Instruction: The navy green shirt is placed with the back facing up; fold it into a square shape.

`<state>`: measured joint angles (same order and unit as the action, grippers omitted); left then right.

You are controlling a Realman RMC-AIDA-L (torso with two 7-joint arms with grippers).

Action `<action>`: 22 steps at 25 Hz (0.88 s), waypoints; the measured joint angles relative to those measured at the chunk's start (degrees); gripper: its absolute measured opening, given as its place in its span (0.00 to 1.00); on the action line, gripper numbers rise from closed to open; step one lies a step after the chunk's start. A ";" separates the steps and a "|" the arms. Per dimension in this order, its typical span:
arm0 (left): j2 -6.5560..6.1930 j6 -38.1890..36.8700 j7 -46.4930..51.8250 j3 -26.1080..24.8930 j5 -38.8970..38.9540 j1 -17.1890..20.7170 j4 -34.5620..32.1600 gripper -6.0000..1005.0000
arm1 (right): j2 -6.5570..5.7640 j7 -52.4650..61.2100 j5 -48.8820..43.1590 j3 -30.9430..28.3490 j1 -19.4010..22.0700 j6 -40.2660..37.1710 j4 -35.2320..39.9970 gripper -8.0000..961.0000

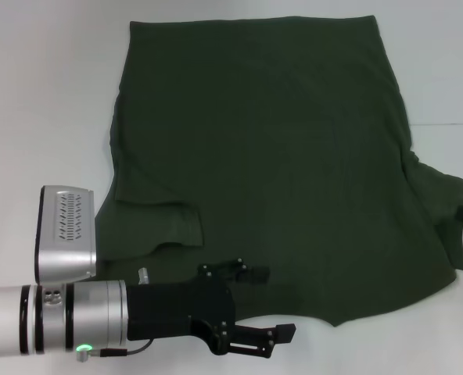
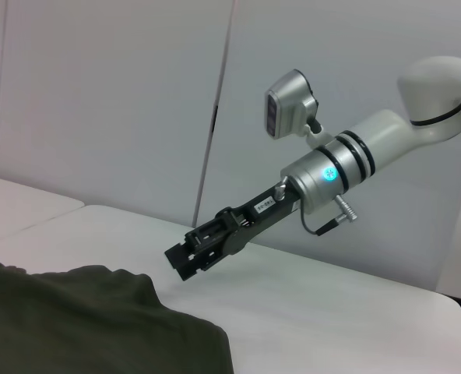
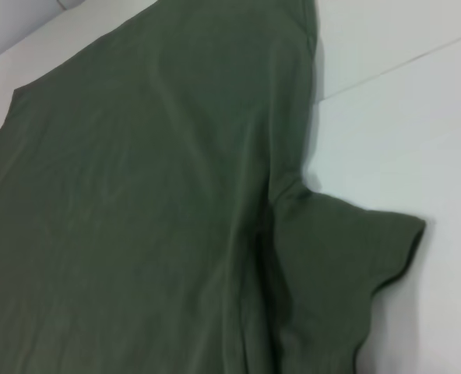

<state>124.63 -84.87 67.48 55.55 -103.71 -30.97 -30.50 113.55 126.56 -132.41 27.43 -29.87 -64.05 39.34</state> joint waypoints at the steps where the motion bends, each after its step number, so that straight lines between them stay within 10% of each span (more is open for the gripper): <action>1: 0.00 0.00 0.00 -0.05 0.04 -0.02 0.00 0.94 | 0.07 -0.62 -0.01 0.00 -0.43 0.91 -0.84 0.96; 14: 0.00 0.94 0.21 -0.61 0.44 -0.03 0.20 0.94 | 0.69 -5.44 0.73 -0.36 -3.31 5.98 -5.79 0.96; 22: -0.07 1.44 0.25 -0.66 0.44 0.13 0.27 0.95 | 0.67 -5.50 4.40 -0.64 -2.44 6.33 -6.67 0.73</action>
<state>124.56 -83.43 67.73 54.89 -103.27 -30.84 -30.23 114.22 121.06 -128.02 26.78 -32.31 -57.72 32.67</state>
